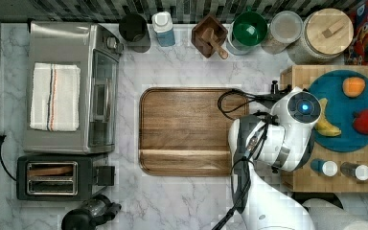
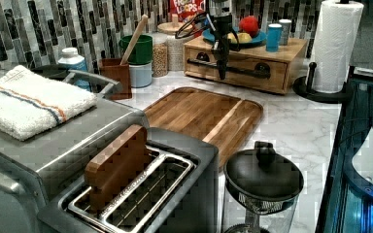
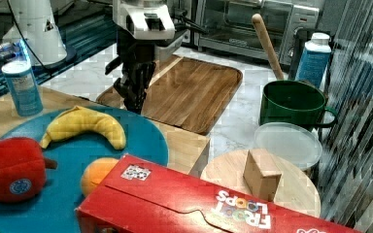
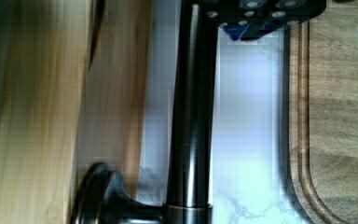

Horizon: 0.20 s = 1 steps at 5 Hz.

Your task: Close the drawer.

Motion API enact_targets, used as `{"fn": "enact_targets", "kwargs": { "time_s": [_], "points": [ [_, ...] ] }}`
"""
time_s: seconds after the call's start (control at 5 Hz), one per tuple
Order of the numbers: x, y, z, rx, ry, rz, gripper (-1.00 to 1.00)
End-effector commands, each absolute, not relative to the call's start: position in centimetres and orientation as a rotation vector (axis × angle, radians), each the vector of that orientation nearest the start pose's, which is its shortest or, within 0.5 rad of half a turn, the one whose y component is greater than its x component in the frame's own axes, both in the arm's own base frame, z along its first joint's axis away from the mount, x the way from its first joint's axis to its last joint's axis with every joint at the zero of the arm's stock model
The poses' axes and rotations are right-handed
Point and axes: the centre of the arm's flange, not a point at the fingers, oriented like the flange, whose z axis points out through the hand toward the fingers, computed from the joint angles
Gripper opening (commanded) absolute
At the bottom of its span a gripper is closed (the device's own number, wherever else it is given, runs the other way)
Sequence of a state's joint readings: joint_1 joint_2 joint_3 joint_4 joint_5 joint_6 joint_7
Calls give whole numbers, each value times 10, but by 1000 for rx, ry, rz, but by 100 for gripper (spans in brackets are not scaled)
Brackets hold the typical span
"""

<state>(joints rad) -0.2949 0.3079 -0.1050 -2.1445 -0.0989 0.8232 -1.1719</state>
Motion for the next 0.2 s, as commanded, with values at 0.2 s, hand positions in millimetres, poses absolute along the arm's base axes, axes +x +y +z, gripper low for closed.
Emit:
{"fn": "enact_targets", "kwargs": {
  "time_s": [0.2],
  "points": [
    [513, -340, 336, -3341, 84, -90, -100]
  ]
}}
